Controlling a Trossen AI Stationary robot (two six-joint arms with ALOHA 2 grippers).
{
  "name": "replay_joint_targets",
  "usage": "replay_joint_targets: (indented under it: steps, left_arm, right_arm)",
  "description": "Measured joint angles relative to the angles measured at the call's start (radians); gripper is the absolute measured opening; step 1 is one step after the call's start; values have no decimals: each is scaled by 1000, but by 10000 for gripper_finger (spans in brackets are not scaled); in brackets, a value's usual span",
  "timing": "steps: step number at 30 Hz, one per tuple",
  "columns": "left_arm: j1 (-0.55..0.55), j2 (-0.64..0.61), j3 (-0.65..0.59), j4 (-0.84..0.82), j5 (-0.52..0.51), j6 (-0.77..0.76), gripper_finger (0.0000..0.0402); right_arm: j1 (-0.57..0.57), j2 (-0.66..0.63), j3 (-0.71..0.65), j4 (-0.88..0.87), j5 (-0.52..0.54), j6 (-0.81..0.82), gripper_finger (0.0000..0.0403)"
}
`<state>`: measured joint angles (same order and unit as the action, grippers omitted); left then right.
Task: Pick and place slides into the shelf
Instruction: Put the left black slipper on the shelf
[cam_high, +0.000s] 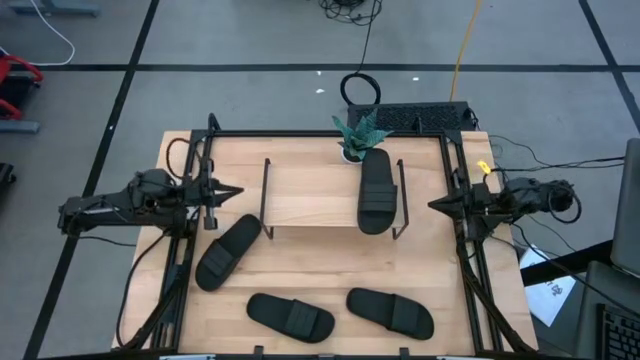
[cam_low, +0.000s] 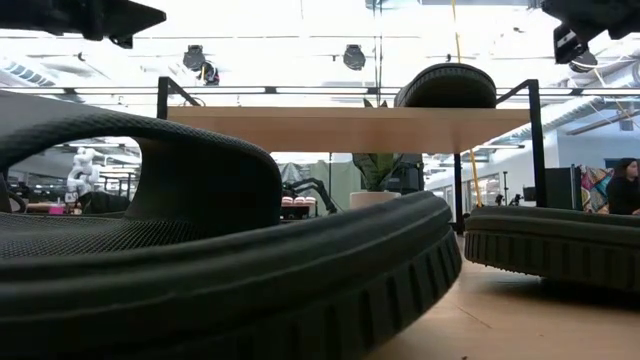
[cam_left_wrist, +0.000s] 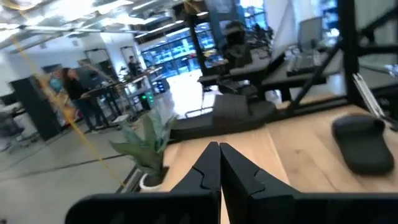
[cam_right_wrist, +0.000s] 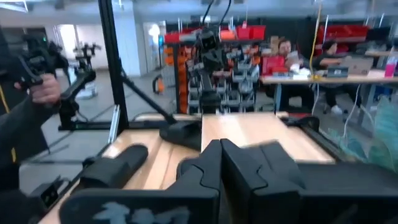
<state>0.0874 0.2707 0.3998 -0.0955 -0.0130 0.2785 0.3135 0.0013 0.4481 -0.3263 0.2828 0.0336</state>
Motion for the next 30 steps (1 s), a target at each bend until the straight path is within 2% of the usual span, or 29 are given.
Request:
replay_joint_targets:
  steps: [4, 9, 15, 18, 24, 27, 30]
  left_arm:
    - [0, 2, 33, -68, -59, -52, 0]
    - [0, 44, 106, -255, -75, -188, 0]
    - [0, 170, 274, -447, -103, -241, 1]
    - [1, 258, 396, -616, -115, -221, 0]
    - [1, 459, 618, -1056, -64, -184, 10]
    - [1, 526, 641, -1180, -5, -117, 11]
    - [1, 570, 614, -1229, 75, -105, 7]
  right_arm:
    - [0, 16, -50, 33, -50, -22, 0]
    - [1, 14, -120, 99, -77, -23, 0]
    - [1, 14, -165, 166, -78, -48, 0]
    - [1, 15, -172, 181, -79, -73, 0]
    - [1, 15, -172, 178, -81, -74, 0]
    - [1, 15, -172, 165, -83, -75, 0]
    - [1, 15, -172, 165, -83, -76, 0]
